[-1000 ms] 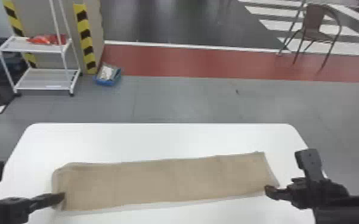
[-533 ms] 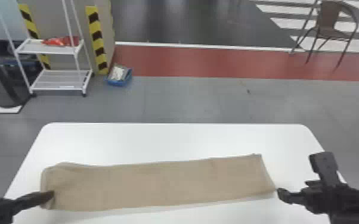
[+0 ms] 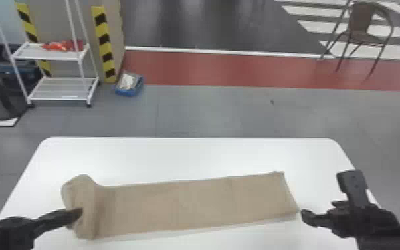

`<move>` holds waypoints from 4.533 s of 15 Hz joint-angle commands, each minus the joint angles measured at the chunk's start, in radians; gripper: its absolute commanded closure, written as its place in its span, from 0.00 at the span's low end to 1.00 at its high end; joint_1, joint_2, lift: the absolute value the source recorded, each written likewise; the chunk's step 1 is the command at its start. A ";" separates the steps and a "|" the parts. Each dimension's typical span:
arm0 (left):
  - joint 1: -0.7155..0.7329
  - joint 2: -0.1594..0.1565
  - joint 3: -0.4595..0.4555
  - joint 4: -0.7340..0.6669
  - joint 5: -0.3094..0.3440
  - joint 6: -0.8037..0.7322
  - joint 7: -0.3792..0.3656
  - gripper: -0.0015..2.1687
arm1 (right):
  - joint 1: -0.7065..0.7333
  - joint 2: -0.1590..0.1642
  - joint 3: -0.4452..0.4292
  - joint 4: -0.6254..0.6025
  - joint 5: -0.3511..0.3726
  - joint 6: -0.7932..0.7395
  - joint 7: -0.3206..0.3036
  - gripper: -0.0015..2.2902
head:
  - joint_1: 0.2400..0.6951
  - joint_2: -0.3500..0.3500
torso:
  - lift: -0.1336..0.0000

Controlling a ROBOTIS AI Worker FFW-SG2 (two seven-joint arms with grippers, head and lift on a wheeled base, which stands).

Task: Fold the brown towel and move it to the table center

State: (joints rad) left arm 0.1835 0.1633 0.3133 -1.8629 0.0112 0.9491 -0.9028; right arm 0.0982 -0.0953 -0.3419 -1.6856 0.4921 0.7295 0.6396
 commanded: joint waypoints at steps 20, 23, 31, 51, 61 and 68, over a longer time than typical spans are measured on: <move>-0.174 -0.166 -0.721 -0.002 0.058 0.044 0.590 0.99 | 0.021 -0.015 -0.063 0.020 -0.035 -0.058 0.000 0.05 | 1.00 0.00 | 1.00; -0.197 -0.166 -0.804 0.045 0.050 -0.005 0.657 0.99 | 0.023 -0.027 -0.063 0.041 -0.043 -0.074 0.000 0.05 | 1.00 0.00 | 1.00; -0.242 -0.166 -0.944 0.214 0.035 -0.164 0.780 0.00 | 0.014 -0.038 -0.043 0.060 -0.055 -0.086 -0.001 0.05 | 1.00 0.00 | 1.00; -0.039 -0.153 -0.333 0.156 0.128 -0.483 0.730 0.01 | 0.077 -0.077 0.193 -0.128 0.332 -0.577 0.089 0.05 | 1.00 0.10 | 1.00; 0.062 -0.166 -0.181 0.211 0.271 -0.821 0.817 0.01 | 0.109 -0.370 0.291 0.009 0.599 -1.062 0.089 0.05 | 1.00 0.48 | 1.00; 0.082 -0.166 -0.214 0.215 0.277 -0.925 0.872 0.01 | -0.052 -0.420 0.426 0.207 0.694 -1.157 0.061 0.05 | 1.00 0.45 | 1.00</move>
State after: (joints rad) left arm 0.2564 0.0000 0.0994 -1.6479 0.2875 0.0483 -0.0335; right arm 0.0814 -0.5117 0.0462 -1.5136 1.1737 -0.4168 0.7012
